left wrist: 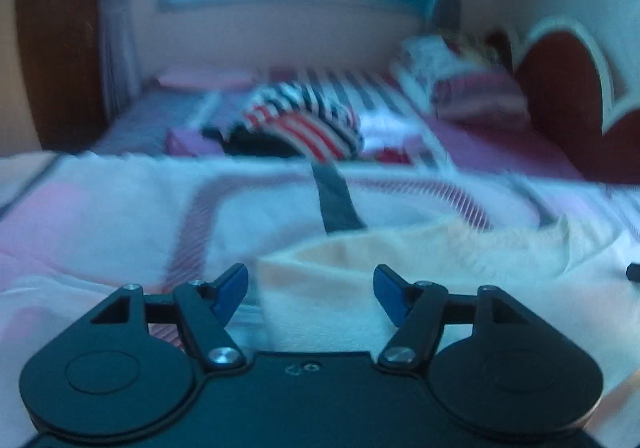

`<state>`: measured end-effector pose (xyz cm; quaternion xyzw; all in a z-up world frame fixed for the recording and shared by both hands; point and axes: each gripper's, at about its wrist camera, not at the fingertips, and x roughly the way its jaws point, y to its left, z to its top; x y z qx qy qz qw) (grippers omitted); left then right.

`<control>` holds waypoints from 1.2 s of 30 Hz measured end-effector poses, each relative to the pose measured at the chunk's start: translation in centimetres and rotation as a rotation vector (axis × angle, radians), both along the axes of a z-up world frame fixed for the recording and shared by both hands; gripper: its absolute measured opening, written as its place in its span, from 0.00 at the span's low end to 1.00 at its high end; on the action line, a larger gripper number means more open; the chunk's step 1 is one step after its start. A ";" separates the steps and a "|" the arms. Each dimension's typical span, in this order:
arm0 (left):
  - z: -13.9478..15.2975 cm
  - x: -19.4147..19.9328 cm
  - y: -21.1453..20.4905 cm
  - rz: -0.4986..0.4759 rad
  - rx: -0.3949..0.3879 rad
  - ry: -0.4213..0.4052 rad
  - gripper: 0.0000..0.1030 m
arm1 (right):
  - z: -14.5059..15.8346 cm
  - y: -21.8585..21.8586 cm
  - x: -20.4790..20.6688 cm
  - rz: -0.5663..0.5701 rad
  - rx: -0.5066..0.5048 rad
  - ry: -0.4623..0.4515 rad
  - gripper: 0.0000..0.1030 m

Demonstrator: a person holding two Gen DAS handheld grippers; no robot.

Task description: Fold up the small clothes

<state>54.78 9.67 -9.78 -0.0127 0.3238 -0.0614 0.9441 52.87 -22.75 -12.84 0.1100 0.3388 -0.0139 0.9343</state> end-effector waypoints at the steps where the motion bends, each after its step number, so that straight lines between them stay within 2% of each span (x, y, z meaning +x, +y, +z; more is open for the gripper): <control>1: 0.3 -0.7 -0.4 -0.019 -0.023 -0.013 0.67 | 0.5 0.3 -0.3 0.007 0.022 -0.022 0.04; 5: 0.5 -2.1 -5.3 -0.137 0.027 -0.030 0.67 | 1.6 5.4 0.7 0.152 0.085 -0.035 0.05; 6: 0.2 -2.2 -6.2 -0.154 0.038 -0.025 0.67 | 1.6 6.9 1.1 0.185 0.091 -0.035 0.16; 7: -0.1 -2.2 -6.9 -0.160 0.049 -0.012 0.62 | 1.5 8.1 1.3 0.217 0.093 -0.033 0.48; 8: -0.6 -2.1 -7.1 -0.142 0.063 0.004 0.62 | 1.3 9.0 1.5 0.237 0.093 -0.031 0.54; 11: -2.1 -2.8 -6.5 -0.131 0.074 0.028 0.66 | 0.0 9.4 1.7 0.235 0.087 -0.003 0.53; 12: -2.2 -3.2 -6.2 -0.134 0.085 0.013 0.67 | -0.3 9.0 1.6 0.240 0.087 0.002 0.41; 13: -2.1 -3.4 -6.0 -0.133 0.090 0.007 0.67 | -0.5 8.7 1.3 0.233 0.054 0.005 0.21; 14: -2.1 -3.5 -5.6 -0.129 0.091 0.007 0.67 | -0.5 8.2 1.0 0.212 0.016 0.011 0.18; 16: -2.2 -3.5 -4.4 -0.097 0.099 0.012 0.70 | -0.4 5.8 0.1 0.131 -0.013 0.008 0.17; 18: -2.4 -3.2 -3.2 -0.076 0.058 0.028 0.71 | -0.7 2.6 -0.3 0.036 -0.040 0.022 0.16; 19: -2.3 -3.2 -3.0 -0.074 0.046 0.033 0.71 | -0.9 1.0 -0.4 0.009 -0.034 0.028 0.12; 22: -1.3 -3.5 -3.9 -0.052 0.082 0.034 0.67 | -0.3 -1.0 -0.8 0.025 0.007 0.038 0.12; 24: -0.3 -5.0 -4.6 -0.062 0.069 -0.013 0.68 | 1.0 -0.7 -1.9 0.061 0.012 0.007 0.13; 27: -0.3 -6.5 -6.5 -0.100 0.052 -0.013 0.68 | 1.6 1.7 -4.0 0.162 0.004 -0.021 0.13; 30: -1.3 -7.1 -8.8 -0.138 0.095 0.012 0.68 | 0.4 5.0 -5.7 0.263 -0.005 -0.011 0.13; 32: -1.6 -7.5 -8.8 -0.135 0.120 0.004 0.69 | -0.3 6.3 -6.5 0.298 -0.044 -0.018 0.13; 34: -1.7 -7.6 -7.8 -0.106 0.120 0.011 0.70 | -0.9 5.4 -6.7 0.267 -0.074 -0.018 0.13; 36: -2.0 -7.7 -6.3 -0.066 0.116 0.016 0.71 | -1.0 2.7 -6.8 0.163 -0.103 -0.008 0.13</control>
